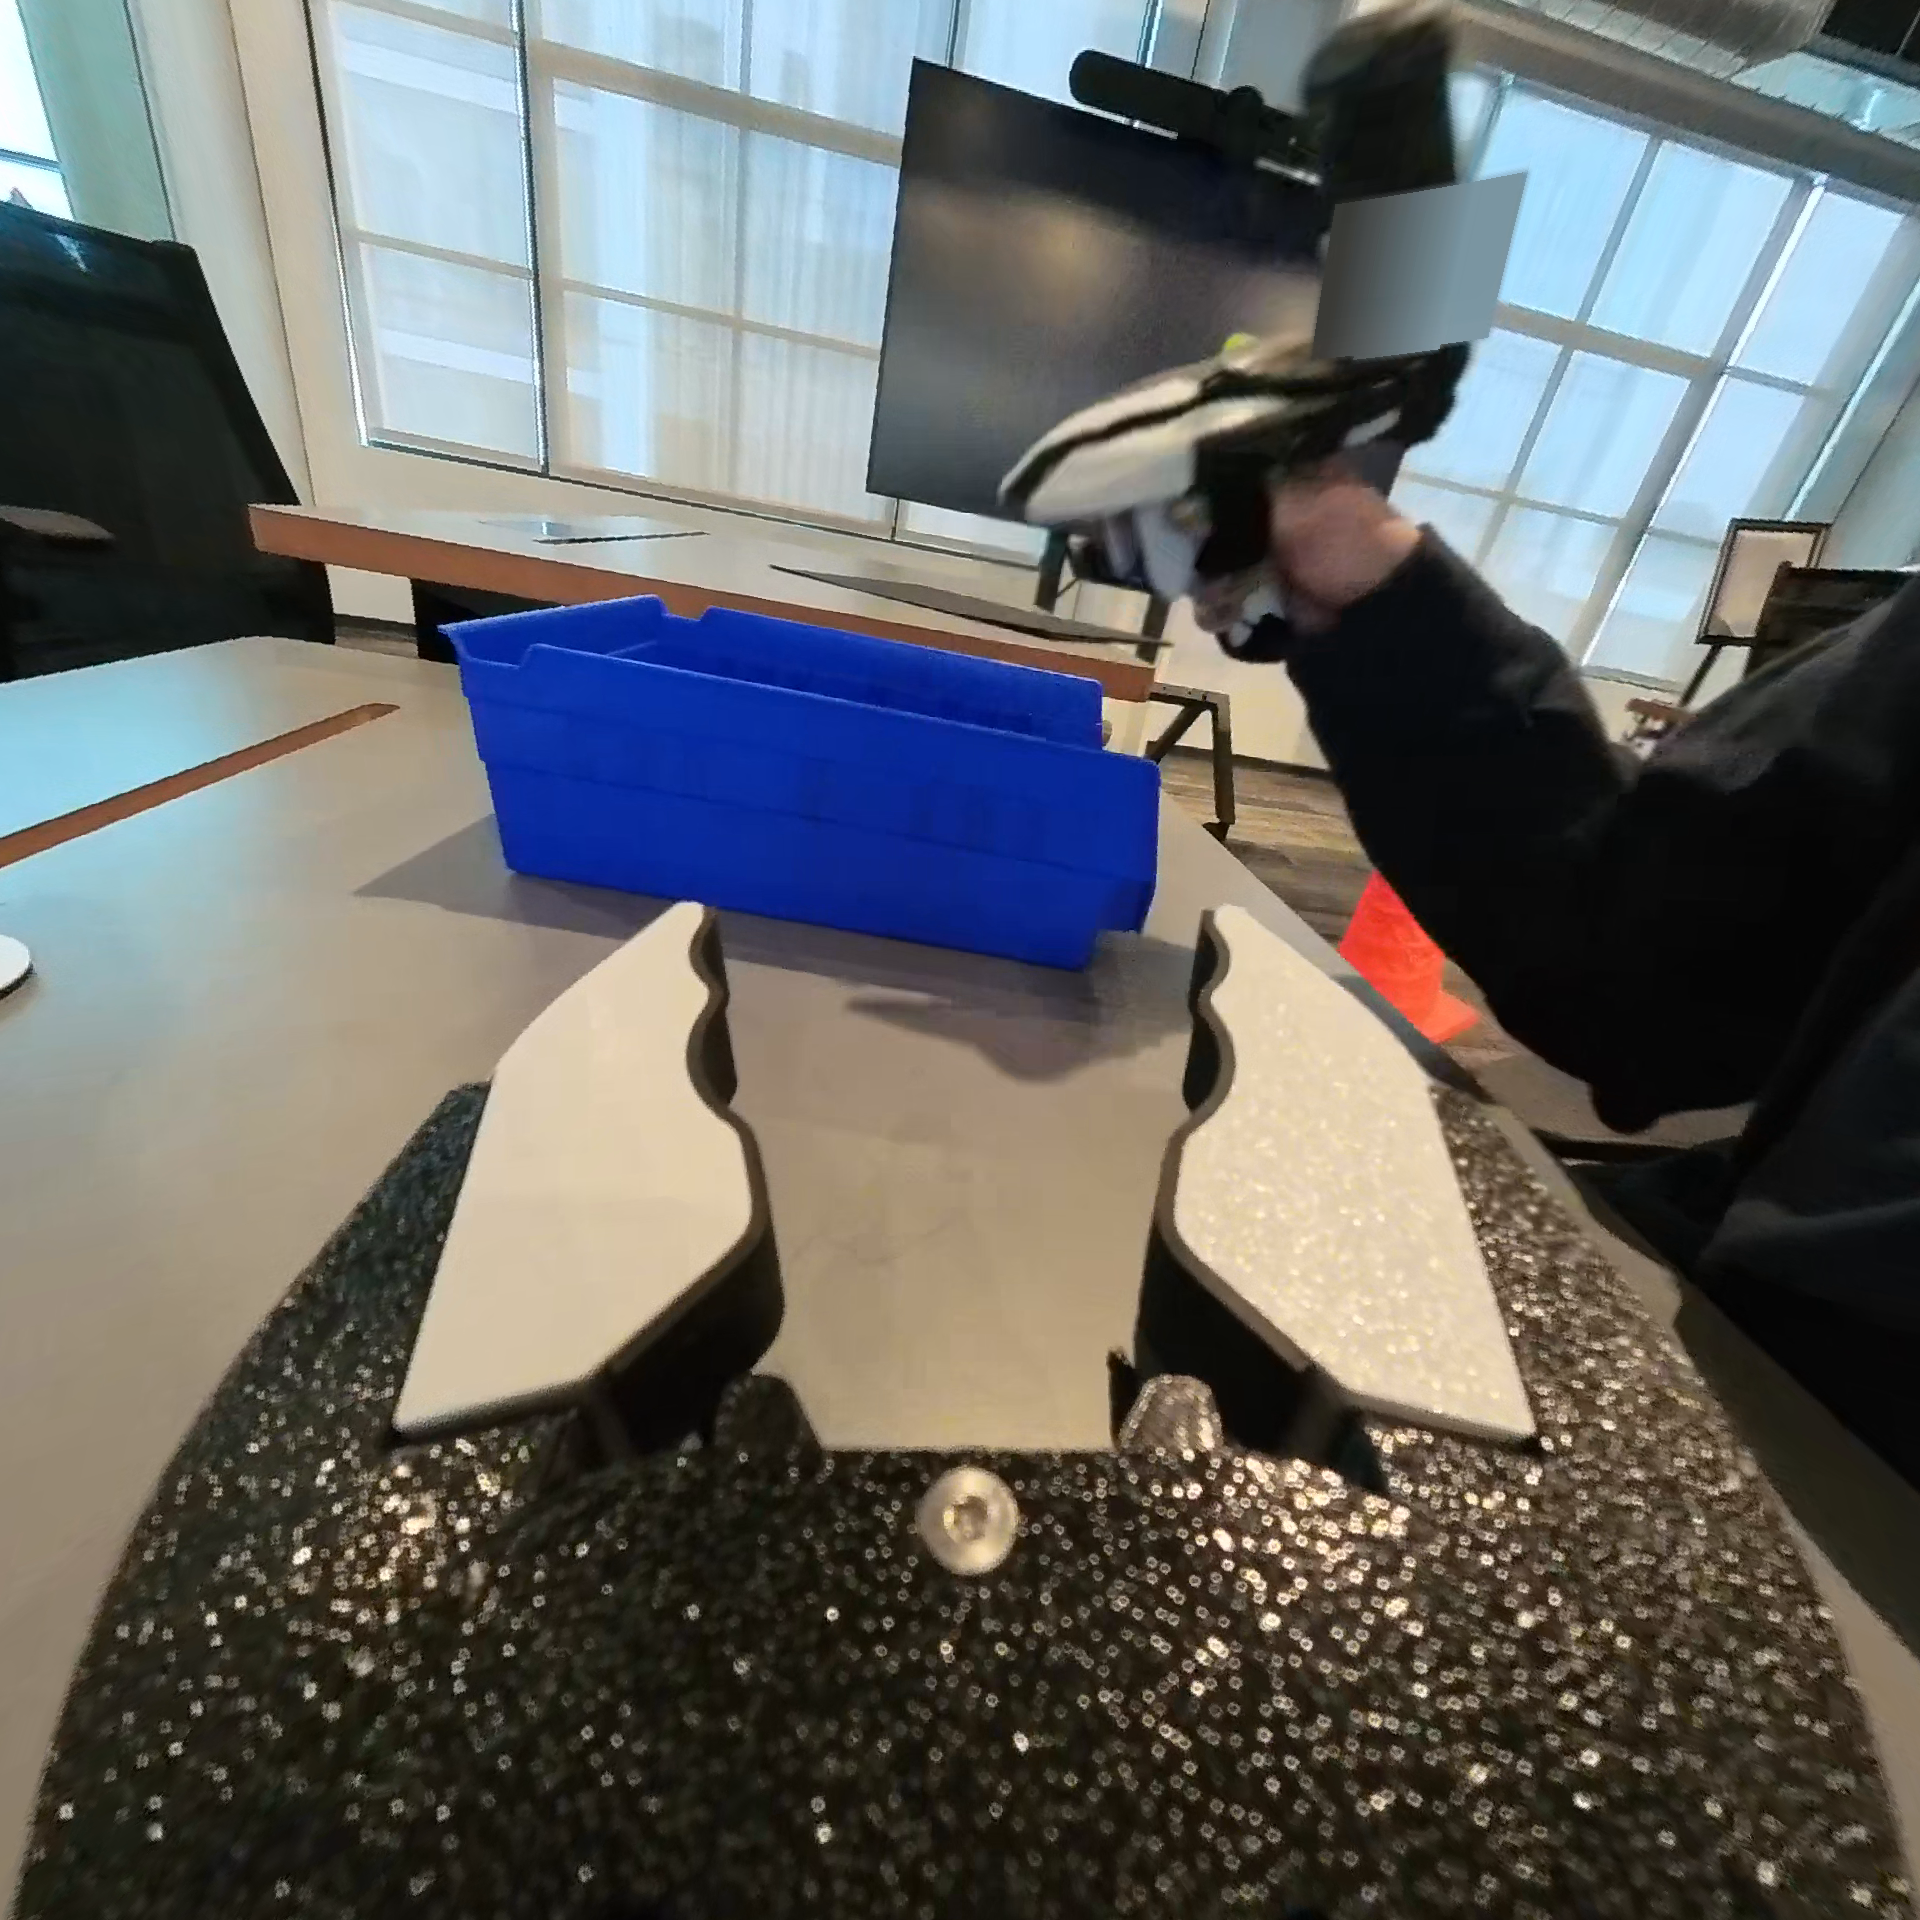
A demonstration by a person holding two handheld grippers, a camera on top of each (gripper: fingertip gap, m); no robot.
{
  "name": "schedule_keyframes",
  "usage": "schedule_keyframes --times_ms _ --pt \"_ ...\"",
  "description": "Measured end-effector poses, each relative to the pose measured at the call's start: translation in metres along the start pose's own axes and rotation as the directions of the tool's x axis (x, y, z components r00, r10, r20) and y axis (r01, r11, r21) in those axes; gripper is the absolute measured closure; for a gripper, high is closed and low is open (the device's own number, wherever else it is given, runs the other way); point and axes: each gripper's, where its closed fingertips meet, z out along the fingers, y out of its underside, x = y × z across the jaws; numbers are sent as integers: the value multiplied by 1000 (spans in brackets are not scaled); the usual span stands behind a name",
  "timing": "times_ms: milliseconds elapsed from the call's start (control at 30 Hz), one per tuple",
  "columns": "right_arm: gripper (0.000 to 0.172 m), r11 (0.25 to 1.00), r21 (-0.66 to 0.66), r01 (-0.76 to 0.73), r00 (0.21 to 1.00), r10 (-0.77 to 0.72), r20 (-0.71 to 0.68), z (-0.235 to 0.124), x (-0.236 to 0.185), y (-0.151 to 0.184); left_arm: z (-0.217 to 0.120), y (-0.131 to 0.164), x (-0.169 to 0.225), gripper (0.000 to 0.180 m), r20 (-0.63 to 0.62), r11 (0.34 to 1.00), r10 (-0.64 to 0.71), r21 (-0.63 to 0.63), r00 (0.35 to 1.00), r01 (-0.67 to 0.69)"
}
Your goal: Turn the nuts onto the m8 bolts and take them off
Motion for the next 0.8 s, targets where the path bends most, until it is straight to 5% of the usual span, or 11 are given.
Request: schedule_keyframes --times_ms 67,233,433,500,567,800 --pt "160 983 181 -6 997 -9 80 6 -40 -33 0 -1 -1 96 14 1000 4 6 1000 -4" --pt "159 950 313 -10 987 -41 157 74 -93 -63 -3 -3 -1 115 11 1000 -6 20 1000 5" --pt "160 910 412 -55 989 -6 144 143 -109 -32 -7 -5 -1 126 13 999 -8 39 1000 8" --pt "161 893 449 -27 994 -22 105 147 -109 -19 -8 -6 -2 142 16 999 -18 48 1000 17" --pt "164 877 479 38 994 -84 75 149 -111 -13 -10 -6 3 180 -25 999 -16 49 1000 17" --pt "166 865 490 109 983 -167 75 160 -125 -6 -14 -8 -5 180 42 998 -3 65 999 1"
